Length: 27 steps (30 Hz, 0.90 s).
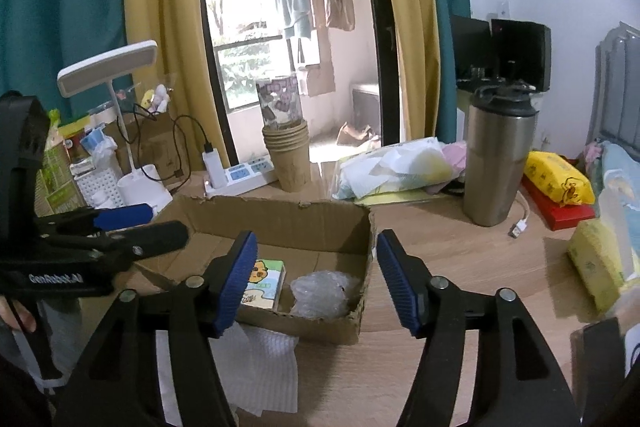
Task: Organize soft objects
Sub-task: 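Move the right gripper to the white towel on the desk and grasp it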
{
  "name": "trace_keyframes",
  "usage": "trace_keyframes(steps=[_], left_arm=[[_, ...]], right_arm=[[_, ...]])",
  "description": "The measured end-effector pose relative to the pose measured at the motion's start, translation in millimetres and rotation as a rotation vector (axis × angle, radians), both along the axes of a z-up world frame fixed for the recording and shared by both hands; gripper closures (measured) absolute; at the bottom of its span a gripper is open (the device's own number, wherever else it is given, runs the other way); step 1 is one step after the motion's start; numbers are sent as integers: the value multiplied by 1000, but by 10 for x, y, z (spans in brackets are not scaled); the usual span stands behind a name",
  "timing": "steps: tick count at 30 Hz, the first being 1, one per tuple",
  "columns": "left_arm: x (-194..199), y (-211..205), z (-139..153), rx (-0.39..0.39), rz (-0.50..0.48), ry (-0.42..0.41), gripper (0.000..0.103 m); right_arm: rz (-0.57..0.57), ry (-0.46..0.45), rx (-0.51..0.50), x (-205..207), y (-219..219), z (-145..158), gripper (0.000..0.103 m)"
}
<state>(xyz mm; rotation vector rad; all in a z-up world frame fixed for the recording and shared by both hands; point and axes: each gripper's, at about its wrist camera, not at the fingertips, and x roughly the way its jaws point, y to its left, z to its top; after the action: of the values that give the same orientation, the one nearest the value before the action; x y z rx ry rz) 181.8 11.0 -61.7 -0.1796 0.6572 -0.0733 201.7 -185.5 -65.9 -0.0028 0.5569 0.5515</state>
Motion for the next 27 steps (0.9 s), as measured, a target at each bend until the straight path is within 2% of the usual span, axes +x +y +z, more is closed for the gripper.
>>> trace_keyframes(steps=[8, 14, 27], left_arm=[[-336, 250, 133, -34, 44, -59, 21], [-615, 341, 165, -13, 57, -115, 21], [-821, 562, -150, -8, 117, -63, 21]], right_arm=[[-15, -16, -2, -150, -84, 89, 35], [-13, -13, 3, -265, -132, 89, 35], [64, 72, -42, -335, 181, -203, 35]])
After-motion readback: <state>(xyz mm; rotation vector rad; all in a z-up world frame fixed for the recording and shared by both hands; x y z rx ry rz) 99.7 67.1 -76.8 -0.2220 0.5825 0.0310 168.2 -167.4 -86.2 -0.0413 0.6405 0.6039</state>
